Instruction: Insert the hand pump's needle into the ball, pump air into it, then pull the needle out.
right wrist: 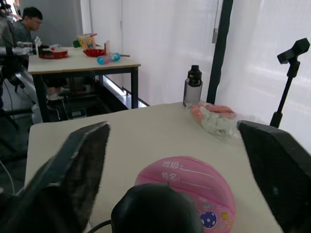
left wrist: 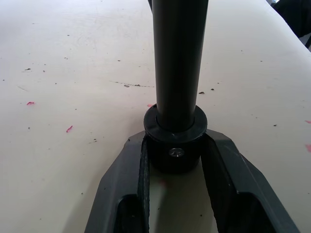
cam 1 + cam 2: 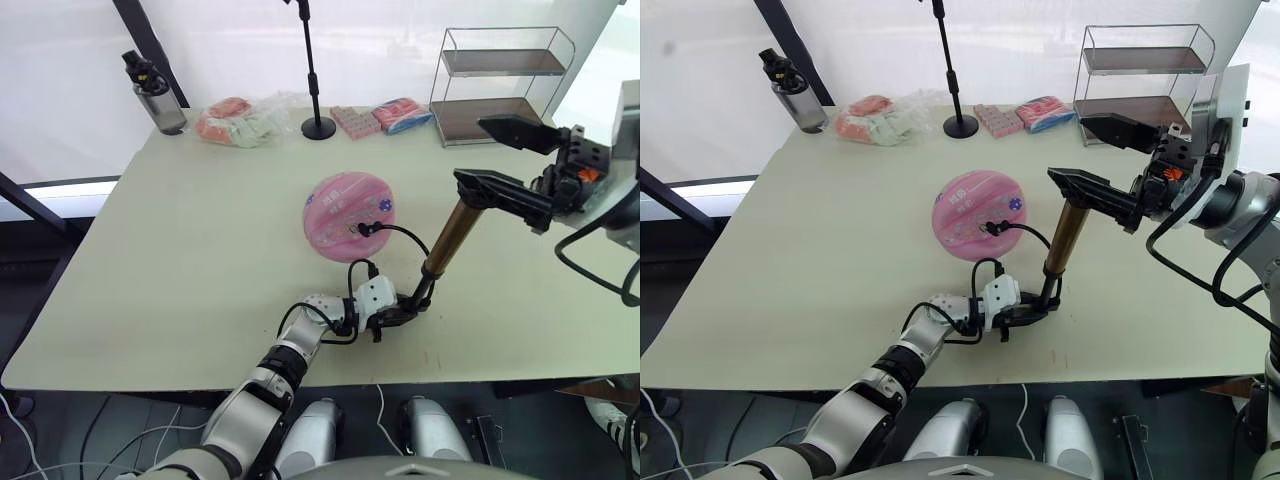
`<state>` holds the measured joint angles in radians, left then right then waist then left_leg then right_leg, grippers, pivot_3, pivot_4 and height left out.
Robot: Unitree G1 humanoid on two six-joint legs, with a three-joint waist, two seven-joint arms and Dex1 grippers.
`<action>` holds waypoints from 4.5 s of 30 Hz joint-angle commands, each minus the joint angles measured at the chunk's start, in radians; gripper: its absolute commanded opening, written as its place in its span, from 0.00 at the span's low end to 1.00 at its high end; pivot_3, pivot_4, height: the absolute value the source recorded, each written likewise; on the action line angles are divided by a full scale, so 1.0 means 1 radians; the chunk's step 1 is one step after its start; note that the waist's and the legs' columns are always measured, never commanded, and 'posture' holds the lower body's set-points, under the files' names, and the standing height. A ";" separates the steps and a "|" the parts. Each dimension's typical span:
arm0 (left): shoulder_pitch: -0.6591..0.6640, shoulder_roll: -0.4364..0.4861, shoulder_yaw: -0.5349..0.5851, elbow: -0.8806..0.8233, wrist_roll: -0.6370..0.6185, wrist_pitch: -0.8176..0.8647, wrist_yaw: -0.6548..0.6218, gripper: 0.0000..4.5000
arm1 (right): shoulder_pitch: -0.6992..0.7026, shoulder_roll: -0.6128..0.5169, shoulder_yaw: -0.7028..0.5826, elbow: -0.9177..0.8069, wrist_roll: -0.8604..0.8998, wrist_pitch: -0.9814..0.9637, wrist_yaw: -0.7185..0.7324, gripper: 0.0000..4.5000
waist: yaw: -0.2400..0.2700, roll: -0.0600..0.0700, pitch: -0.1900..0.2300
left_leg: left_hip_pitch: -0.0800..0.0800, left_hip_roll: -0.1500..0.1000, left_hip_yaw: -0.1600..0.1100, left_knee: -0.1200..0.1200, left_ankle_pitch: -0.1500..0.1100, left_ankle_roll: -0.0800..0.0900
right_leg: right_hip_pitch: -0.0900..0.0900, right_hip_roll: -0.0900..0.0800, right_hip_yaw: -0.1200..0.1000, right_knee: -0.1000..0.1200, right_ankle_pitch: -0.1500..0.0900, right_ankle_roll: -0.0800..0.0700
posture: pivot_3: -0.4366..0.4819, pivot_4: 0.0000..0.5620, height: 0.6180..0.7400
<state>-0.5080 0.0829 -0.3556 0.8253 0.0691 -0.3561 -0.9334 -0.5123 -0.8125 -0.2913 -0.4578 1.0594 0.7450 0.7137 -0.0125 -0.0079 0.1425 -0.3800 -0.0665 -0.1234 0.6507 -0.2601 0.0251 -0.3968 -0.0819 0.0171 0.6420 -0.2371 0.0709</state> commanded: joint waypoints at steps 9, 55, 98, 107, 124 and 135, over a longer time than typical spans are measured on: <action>0.039 0.018 -0.015 0.043 0.027 0.022 -0.007 0.24 | 0.099 -0.045 -0.009 -0.038 0.015 0.058 -0.006 0.99 | 0.001 0.000 0.000 | 0.000 0.000 0.000 0.000 0.000 0.000 | 0.000 0.000 0.000 0.000 0.000 0.000 | 0.48 0.27 1.00; 0.045 0.025 -0.015 0.042 0.030 0.020 -0.001 0.24 | 0.140 -0.004 0.064 -0.052 0.055 0.081 -0.037 0.38 | -0.001 -0.001 0.000 | 0.000 0.000 0.000 0.000 0.000 0.000 | 0.000 0.000 -0.001 0.000 0.000 0.000 | 0.48 0.27 1.00; 0.058 0.019 -0.025 0.057 0.042 -0.013 0.007 0.24 | 0.172 0.044 0.130 -0.073 -0.151 0.001 0.060 0.38 | 0.002 0.001 -0.001 | 0.000 0.000 -0.001 -0.001 0.000 0.000 | 0.000 0.000 -0.001 -0.001 0.000 0.000 | 0.48 0.27 1.00; 0.055 0.016 -0.027 0.061 0.039 -0.013 0.007 0.24 | -0.026 -0.072 -0.004 -0.028 0.034 0.121 0.042 0.38 | 0.003 -0.001 0.001 | -0.001 0.000 -0.001 -0.001 0.000 0.000 | 0.000 0.000 -0.002 -0.001 0.000 0.001 | 0.48 0.27 1.00; 0.057 0.014 -0.025 0.058 0.040 -0.013 0.010 0.24 | -0.136 -0.164 -0.021 0.020 0.178 0.232 -0.001 0.38 | 0.018 -0.002 0.004 | -0.008 -0.001 0.000 0.000 0.000 0.000 | -0.007 -0.002 -0.002 -0.001 0.000 0.000 | 0.48 0.27 1.00; 0.055 0.014 -0.025 0.065 0.043 -0.015 0.017 0.24 | 0.134 -0.106 0.188 -0.061 -0.103 0.086 0.072 0.38 | 0.012 -0.002 0.002 | -0.001 0.000 0.002 -0.001 0.000 0.000 | -0.002 -0.001 0.000 -0.001 0.000 0.001 | 0.48 0.27 1.00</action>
<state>-0.4968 0.0779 -0.3633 0.8357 0.0861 -0.3924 -0.9085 -0.4125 -0.9174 -0.1639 -0.5238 1.0340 0.8305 0.7789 -0.0009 -0.0097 0.1440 -0.3795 -0.0660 -0.1220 0.6498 -0.2603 0.0253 -0.3970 -0.0824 0.0165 0.6413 -0.2386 0.0736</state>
